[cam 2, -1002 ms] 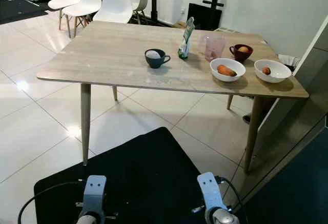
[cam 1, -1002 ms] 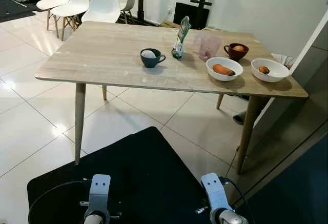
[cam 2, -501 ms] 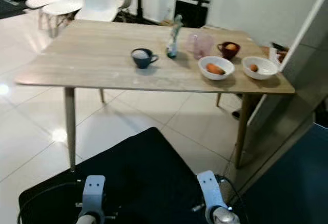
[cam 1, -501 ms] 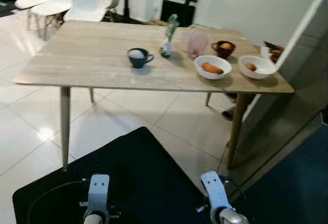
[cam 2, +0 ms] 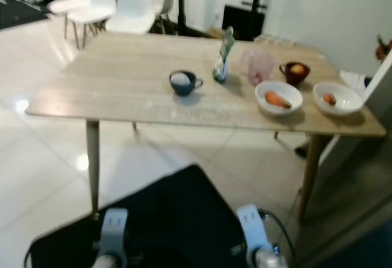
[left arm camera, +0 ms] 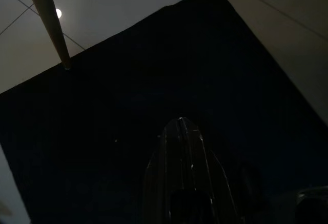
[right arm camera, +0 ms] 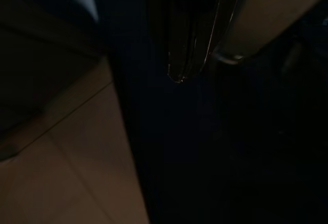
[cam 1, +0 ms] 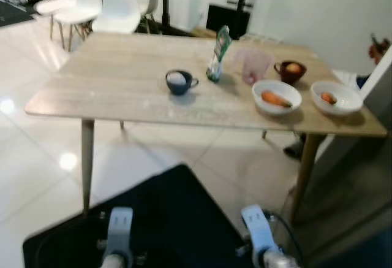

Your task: Restocking fridge

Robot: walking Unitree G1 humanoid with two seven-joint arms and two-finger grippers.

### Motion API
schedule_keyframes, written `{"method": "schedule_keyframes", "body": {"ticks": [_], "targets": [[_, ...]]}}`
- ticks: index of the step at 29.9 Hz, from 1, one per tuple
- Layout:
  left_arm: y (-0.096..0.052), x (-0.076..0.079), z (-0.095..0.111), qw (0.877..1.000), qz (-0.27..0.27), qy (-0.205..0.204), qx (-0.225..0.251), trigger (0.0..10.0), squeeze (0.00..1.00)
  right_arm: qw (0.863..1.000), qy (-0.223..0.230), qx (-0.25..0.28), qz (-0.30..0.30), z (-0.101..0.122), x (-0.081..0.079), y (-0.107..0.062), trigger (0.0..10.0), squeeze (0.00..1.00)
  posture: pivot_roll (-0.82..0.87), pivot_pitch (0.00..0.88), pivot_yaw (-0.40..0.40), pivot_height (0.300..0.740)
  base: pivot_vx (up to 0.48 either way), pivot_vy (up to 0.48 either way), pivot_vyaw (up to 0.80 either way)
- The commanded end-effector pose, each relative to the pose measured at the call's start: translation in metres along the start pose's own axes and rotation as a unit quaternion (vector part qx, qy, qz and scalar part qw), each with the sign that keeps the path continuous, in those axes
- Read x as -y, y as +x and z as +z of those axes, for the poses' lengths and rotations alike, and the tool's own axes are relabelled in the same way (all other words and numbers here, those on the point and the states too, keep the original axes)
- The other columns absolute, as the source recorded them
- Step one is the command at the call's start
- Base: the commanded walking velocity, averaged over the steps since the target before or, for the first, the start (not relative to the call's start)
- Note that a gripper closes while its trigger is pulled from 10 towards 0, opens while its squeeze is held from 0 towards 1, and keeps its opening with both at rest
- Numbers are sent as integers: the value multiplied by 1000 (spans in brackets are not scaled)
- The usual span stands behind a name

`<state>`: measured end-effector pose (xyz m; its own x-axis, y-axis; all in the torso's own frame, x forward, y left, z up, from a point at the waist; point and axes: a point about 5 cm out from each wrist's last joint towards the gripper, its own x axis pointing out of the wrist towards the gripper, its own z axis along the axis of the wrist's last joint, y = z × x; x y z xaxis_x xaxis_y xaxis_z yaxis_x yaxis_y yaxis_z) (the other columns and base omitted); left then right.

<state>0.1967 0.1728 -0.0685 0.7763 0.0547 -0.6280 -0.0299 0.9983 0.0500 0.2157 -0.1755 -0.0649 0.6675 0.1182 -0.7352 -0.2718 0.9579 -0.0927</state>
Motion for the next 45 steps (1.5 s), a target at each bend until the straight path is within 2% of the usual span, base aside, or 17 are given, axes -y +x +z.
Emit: {"method": "schedule_keyframes", "body": {"ticks": [1,19,26,37,39,41,43,45], "targets": [[-1,-1,-2,1000,1,-2,-4,10000,0,1000,6,-5,3,-2,-3,0,10000,0,-60,34,-72,736,289,0,0],[-1,0,-3,1000,-5,8,-8,10000,0,1000,6,-8,1,-3,-3,0,10000,0,-59,33,-69,736,280,0,0],[-2,1,-5,1000,-9,26,-12,10000,0,1000,5,-11,1,-5,-3,0,10000,0,-63,33,-67,736,0,0,0],[-1,6,-3,999,-26,26,-2,10000,0,1000,1,-11,2,-5,0,-1,10000,0,-63,24,-66,736,0,0,0],[-2,8,0,998,-47,44,15,10000,0,1000,17,3,3,0,6,-1,10000,0,-68,21,-64,736,0,0,0],[-5,13,4,992,-94,72,42,10000,0,999,28,16,22,6,13,-2,10000,0,-70,18,-66,736,0,0,0],[-9,20,6,981,-155,98,66,10000,0,996,35,7,84,6,11,-3,10000,0,-72,19,-67,736,0,0,0],[-14,24,8,970,-197,112,86,10000,0,988,5,1,157,5,6,-5,10000,0,-76,16,-70,736,0,0,0]]}}
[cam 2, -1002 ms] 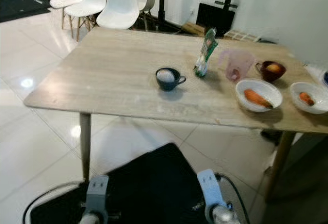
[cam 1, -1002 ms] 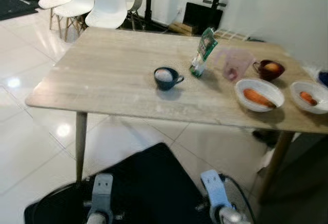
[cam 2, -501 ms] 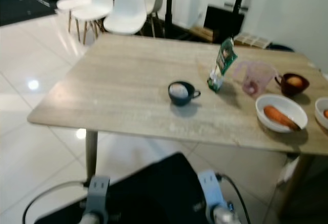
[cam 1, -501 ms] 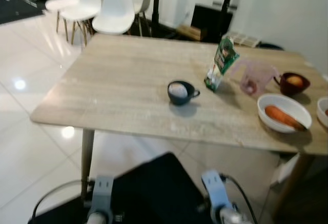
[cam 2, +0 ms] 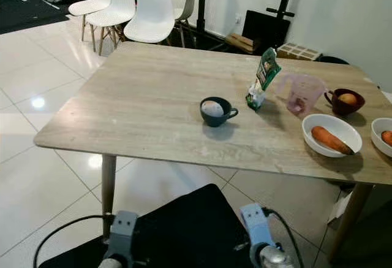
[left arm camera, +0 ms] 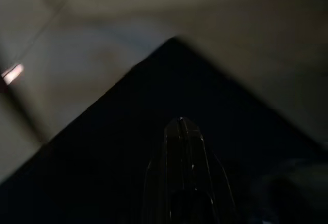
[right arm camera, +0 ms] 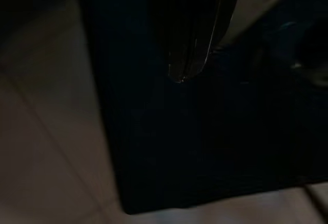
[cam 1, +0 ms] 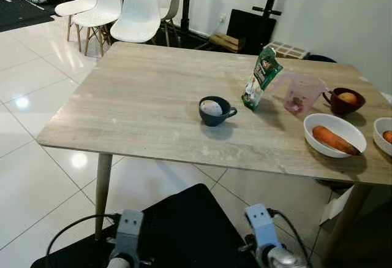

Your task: Restocking fridge

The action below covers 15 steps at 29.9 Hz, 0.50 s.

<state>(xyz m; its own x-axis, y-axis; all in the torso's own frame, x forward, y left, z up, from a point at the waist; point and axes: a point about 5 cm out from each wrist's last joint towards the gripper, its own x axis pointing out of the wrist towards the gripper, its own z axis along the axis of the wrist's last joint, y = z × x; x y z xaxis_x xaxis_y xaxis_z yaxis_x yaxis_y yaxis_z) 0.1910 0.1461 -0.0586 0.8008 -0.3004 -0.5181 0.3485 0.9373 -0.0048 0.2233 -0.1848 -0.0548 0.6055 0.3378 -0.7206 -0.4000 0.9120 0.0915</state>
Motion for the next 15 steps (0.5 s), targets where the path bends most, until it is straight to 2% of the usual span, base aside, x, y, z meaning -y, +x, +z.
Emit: {"method": "schedule_keyframes", "body": {"ticks": [1,3,4,7,8,9,10,11,14,15], "targets": [[-4,-1,7,998,-44,35,27,10000,0,995,-32,-15,90,-5,-8,-3,10000,0,-76,15,-72,736,0,0,0],[-7,0,14,995,-76,42,56,10000,0,983,-56,-19,176,-1,-9,-8,10000,0,-76,15,-72,736,0,0,0],[-7,0,14,995,-76,42,56,10000,0,983,-56,-19,176,-1,-9,-8,10000,0,-76,15,-72,736,0,0,0],[-13,-3,28,990,-104,28,93,10000,0,957,-57,-8,286,17,-5,-18,10000,0,-78,9,-75,736,0,0,0],[-13,-3,28,990,-104,28,93,10000,0,957,-57,-8,286,17,-5,-18,10000,0,-78,9,-75,736,0,0,0],[-14,-3,32,988,-116,26,101,10000,0,945,-62,1,320,25,-5,-23,10000,0,-78,7,-78,736,0,0,0],[-14,-3,32,988,-116,26,101,10000,0,945,-62,1,320,25,-5,-23,10000,0,-78,7,-78,736,0,0,0],[-16,-2,38,984,-130,33,113,10000,0,934,-72,10,350,34,-5,-28,10000,0,-76,6,-81,736,0,0,0],[-22,5,58,969,-193,37,151,10000,0,913,-111,59,387,69,-3,-43,10000,0,-72,3,-85,736,0,0,0],[-22,5,58,969,-193,37,151,10000,0,913,-111,59,387,69,-3,-43,10000,0,-72,3,-85,736,0,0,0]]}}
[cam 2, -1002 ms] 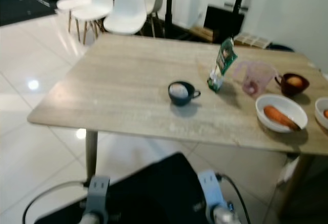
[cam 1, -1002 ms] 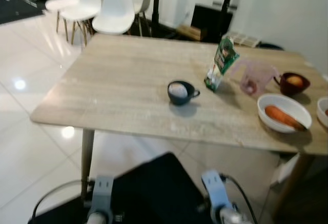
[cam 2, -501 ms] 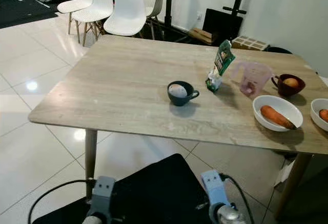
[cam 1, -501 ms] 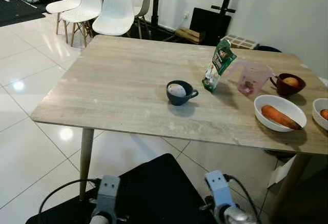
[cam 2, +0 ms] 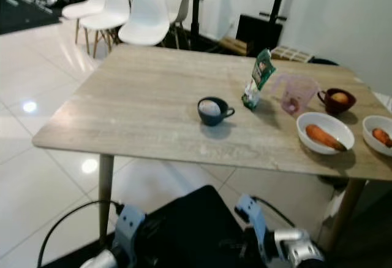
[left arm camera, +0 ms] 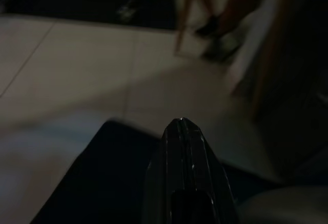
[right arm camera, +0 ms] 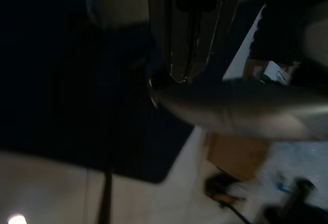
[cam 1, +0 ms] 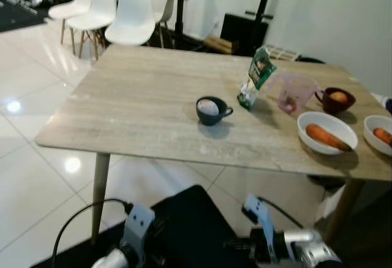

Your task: Restocking fridge

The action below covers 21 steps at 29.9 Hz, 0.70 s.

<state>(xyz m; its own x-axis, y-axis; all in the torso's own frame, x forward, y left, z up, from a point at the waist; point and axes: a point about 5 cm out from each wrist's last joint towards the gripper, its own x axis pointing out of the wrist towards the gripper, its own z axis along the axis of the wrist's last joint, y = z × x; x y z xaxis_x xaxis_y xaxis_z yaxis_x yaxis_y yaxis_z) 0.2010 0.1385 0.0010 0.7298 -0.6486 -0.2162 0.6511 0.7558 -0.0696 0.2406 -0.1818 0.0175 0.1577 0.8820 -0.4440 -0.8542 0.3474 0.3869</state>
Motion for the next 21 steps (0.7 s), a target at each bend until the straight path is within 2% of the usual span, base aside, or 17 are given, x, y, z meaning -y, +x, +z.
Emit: {"method": "schedule_keyframes", "body": {"ticks": [1,4,8,9,12,13,14,16,17,18,20,21], "targets": [[0,3,6,1000,-30,-2,6,10000,0,999,-14,21,23,16,-2,-4,10000,0,-73,1,-85,736,0,0,0],[0,5,12,999,-49,-1,11,10000,0,998,-24,37,44,29,-5,-8,10000,0,-74,0,-85,736,0,0,0],[3,10,44,993,-108,19,42,10000,0,979,-74,164,98,98,-21,-26,10000,0,-77,0,-85,736,0,0,0],[3,10,44,993,-108,19,42,10000,0,979,-74,164,98,98,-21,-26,10000,0,-77,0,-85,736,0,0,0],[11,11,70,989,-117,30,82,10000,0,958,-92,248,112,138,-27,-37,10000,0,-77,0,-85,736,0,0,0],[11,11,70,989,-117,30,82,10000,0,958,-92,248,112,138,-27,-37,10000,0,-77,0,-85,736,0,0,0],[13,11,85,987,-117,34,104,10000,0,950,-107,274,106,154,-31,-41,10000,0,-77,0,-84,736,0,0,0],[13,11,85,987,-117,34,104,10000,0,950,-107,274,106,154,-31,-41,10000,0,-77,0,-84,736,0,0,0],[18,7,107,984,-107,53,135,10000,0,943,-129,304,52,177,-25,-42,10000,0,-75,0,-85,736,0,0,0],[20,5,115,982,-99,62,147,10000,0,940,-137,311,25,185,-21,-42,10000,0,-75,0,-85,736,0,0,0],[25,-11,138,980,-32,86,179,10000,0,938,-147,308,-60,198,-8,-40,10000,0,-72,0,-86,736,0,0,0],[25,-11,138,980,-32,86,179,10000,0,938,-147,308,-60,198,-8,-40,10000,0,-72,0,-86,736,0,0,0]]}}
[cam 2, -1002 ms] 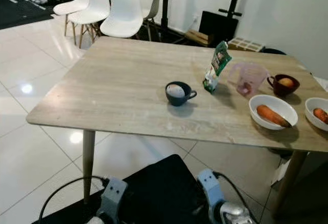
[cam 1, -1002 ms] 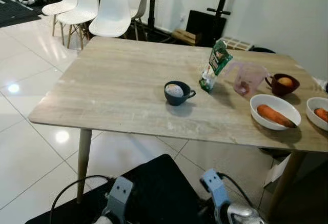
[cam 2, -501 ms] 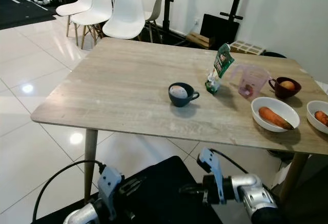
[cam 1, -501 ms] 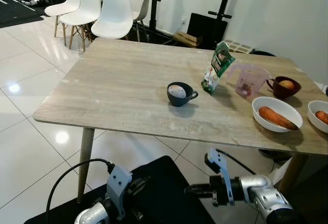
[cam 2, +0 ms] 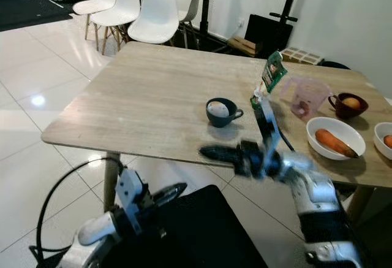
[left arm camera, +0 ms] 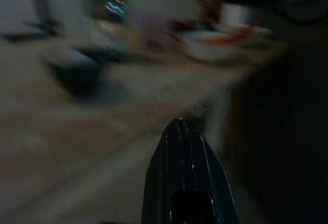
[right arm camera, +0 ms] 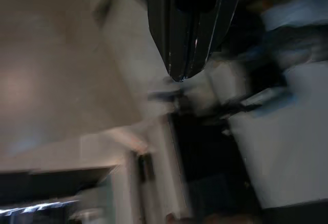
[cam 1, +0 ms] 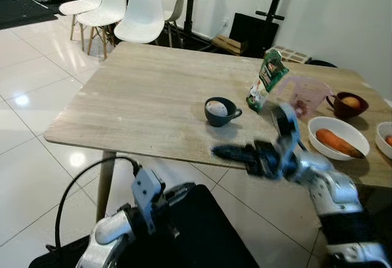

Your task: Restocking fridge

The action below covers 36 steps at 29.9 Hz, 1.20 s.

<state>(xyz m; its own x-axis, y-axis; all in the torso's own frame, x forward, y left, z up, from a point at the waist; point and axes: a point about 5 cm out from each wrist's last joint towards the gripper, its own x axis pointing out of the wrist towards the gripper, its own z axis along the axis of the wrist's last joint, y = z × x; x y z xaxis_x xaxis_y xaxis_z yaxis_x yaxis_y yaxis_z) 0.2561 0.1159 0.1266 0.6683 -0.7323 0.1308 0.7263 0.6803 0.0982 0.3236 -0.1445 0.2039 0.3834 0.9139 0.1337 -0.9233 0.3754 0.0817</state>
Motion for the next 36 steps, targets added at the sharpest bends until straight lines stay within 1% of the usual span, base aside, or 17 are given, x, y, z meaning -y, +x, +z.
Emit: {"method": "schedule_keyframes", "body": {"ticks": [1,2,5,6,8,9,12,13,16,17,18,19,24,29,31,32,36], "targets": [[0,-11,8,999,50,13,9,10000,0,998,-17,-12,-54,-3,9,-4,10000,0,-72,0,-86,736,0,0,0],[2,-22,17,995,84,38,26,10000,0,995,-34,-28,-90,-4,16,-2,10000,0,-70,0,-86,736,0,0,0],[2,-30,23,992,110,51,31,10000,0,993,-40,-33,-108,-4,19,-1,10000,0,-70,2,-86,736,0,0,0],[3,-39,29,988,134,66,33,10000,0,990,-44,-36,-132,-5,24,0,10000,0,-67,9,-86,736,0,0,0],[2,-67,38,974,201,107,1,10000,0,981,-48,-42,-184,-8,33,4,10000,0,-64,21,-86,736,0,0,0],[2,-67,38,974,201,107,1,10000,0,981,-48,-42,-184,-8,33,4,10000,0,-64,21,-86,736,0,0,0],[1,-99,47,953,280,116,-18,10000,0,968,-62,-68,-235,-15,41,9,10000,0,-66,38,-86,736,0,0,0],[1,-99,47,953,280,116,-18,10000,0,968,-62,-68,-235,-15,41,9,10000,0,-66,38,-86,736,0,0,0],[4,-114,51,946,305,107,-22,10000,0,960,-73,-79,-258,-17,45,12,10000,0,-70,56,-88,736,0,0,0],[9,-121,52,947,306,95,-22,10000,937,960,-75,-78,-257,-18,44,15,10000,0,-70,72,-89,736,0,0,0],[9,-121,52,947,306,95,-22,10000,937,960,-75,-78,-257,-18,44,15,10000,0,-70,72,-89,736,0,0,0],[13,-126,53,949,303,84,-23,10000,1000,961,-77,-76,-255,-18,44,18,10000,0,-76,85,-86,736,0,0,0],[36,-131,56,969,242,45,-12,10000,1000,966,-93,-67,-233,-15,38,32,10000,0,-88,106,-75,736,0,0,0],[49,-132,58,975,213,56,-24,10000,1000,969,-101,-50,-221,-10,36,39,10000,0,-104,114,-63,736,0,0,0],[53,-132,59,977,206,54,-23,10000,1000,970,-105,-44,-214,-8,34,42,10000,0,-104,114,-63,736,0,0,0],[61,-132,59,979,194,48,-24,10000,1000,971,-115,-36,-205,-5,32,49,10000,0,-111,120,-61,736,0,0,0],[69,-129,55,985,167,39,-25,10000,1000,970,-118,-32,-208,-2,33,52,10000,0,-115,134,-54,736,0,0,0]]}}
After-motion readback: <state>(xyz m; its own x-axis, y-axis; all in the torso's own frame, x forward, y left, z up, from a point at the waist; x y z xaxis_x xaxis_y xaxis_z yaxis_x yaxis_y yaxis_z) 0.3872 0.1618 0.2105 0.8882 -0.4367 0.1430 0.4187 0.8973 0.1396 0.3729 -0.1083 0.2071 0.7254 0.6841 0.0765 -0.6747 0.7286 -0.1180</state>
